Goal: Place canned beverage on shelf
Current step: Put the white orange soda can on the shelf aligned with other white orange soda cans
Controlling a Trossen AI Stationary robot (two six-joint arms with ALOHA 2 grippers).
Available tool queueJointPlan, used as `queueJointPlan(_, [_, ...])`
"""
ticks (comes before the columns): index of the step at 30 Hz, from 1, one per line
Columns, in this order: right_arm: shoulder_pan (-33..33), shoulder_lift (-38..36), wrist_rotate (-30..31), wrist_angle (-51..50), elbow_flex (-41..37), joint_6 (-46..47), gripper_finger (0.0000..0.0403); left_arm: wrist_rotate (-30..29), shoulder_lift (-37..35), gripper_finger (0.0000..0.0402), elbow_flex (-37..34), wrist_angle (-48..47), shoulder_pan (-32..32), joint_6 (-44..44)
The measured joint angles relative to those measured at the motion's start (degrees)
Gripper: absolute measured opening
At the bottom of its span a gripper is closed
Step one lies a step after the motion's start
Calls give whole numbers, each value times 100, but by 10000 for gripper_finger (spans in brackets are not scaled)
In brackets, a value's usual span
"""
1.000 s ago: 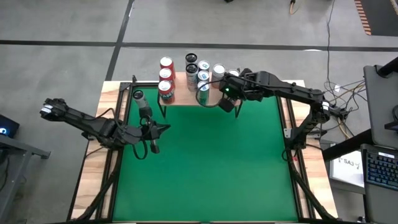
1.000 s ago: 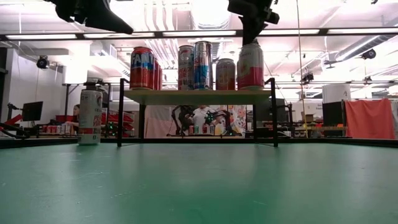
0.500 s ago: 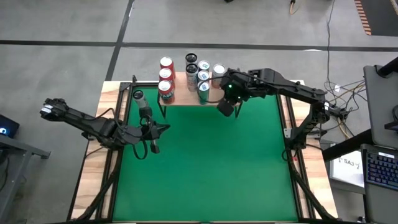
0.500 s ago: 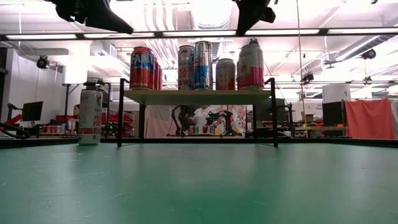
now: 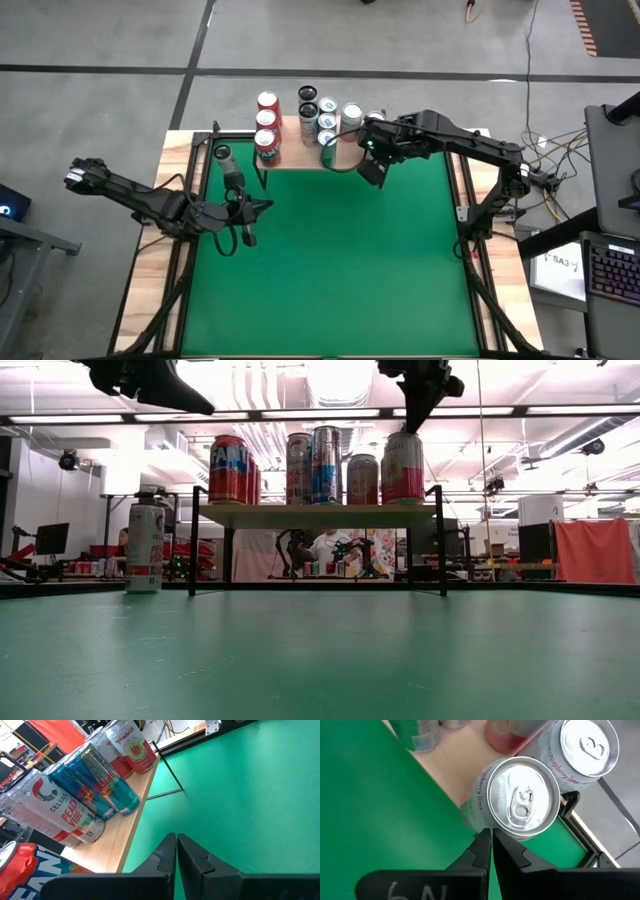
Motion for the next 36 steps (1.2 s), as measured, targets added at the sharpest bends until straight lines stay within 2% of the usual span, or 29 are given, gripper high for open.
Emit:
queueJointPlan(15, [-39, 0, 624, -122, 0, -219, 9, 1, 0, 0, -2, 20, 0, 0])
queueJointPlan(20, [-38, -8, 555, -127, 34, -202, 9, 0, 0, 0, -2, 22, 0, 0])
queueJointPlan(31, [-186, 28, 645, 916, 127, -62, 9, 2, 1, 0, -2, 57, 0, 2])
queueJointPlan(36, [-285, 181, 738, 945, 118, -6, 9, 2, 2, 0, -2, 51, 0, 2])
